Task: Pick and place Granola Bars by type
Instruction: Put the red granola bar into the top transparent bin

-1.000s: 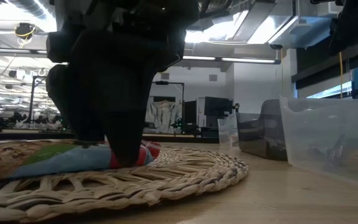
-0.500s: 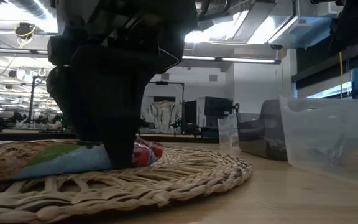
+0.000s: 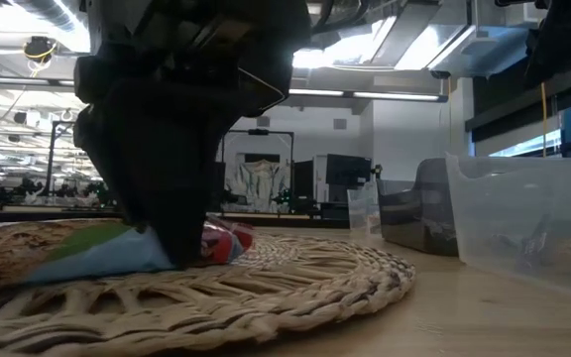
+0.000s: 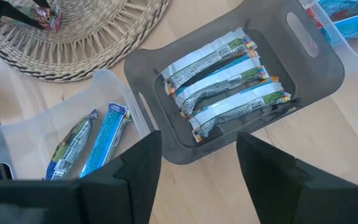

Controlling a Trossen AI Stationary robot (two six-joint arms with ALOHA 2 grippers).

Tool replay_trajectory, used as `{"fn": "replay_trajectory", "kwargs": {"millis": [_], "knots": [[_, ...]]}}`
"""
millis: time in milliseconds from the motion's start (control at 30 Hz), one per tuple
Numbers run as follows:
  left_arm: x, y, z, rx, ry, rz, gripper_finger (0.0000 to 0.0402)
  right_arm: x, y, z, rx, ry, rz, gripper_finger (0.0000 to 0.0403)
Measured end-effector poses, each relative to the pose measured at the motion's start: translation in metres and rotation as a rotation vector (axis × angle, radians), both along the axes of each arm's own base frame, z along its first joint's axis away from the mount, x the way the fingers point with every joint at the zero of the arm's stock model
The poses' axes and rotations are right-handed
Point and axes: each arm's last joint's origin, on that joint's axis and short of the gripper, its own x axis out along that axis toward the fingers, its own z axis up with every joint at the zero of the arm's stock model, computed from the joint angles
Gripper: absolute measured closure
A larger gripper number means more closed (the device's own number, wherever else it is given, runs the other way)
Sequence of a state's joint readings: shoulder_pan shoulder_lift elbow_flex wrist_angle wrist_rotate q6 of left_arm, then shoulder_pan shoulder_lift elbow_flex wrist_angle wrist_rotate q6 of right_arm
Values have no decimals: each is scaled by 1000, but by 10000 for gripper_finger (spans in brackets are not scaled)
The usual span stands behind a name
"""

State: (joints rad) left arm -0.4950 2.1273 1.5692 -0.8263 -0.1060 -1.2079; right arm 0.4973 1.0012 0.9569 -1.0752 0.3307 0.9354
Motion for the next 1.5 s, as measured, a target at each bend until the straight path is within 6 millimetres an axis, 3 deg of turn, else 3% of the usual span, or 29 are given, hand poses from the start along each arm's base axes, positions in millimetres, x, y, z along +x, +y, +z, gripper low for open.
{"fn": "replay_trajectory", "kwargs": {"millis": [267, 467, 667, 933, 1067, 1267, 1500], "knots": [[-2, 1, 6, -25, 14, -28, 291, 0, 0, 0, 3, -1, -1, 192], [-1, 10, 26, -24, -39, -62, 299, 1, 1, 0, 8, -10, 0, 192], [-1, 26, 68, 98, -225, -91, 300, 8, 4, 5, -22, -100, 67, 192], [13, 33, 137, 289, -710, -270, 300, 41, 24, 32, -43, -492, 334, 192], [20, 32, 167, 414, -937, -372, 300, 53, 31, 38, -84, -605, 390, 191], [26, 33, 190, 562, -1116, -439, 300, 64, 38, 34, -80, -625, 425, 148], [29, 40, 196, 640, -1148, -449, 300, 74, 44, 38, -82, -717, 453, 72]]}}
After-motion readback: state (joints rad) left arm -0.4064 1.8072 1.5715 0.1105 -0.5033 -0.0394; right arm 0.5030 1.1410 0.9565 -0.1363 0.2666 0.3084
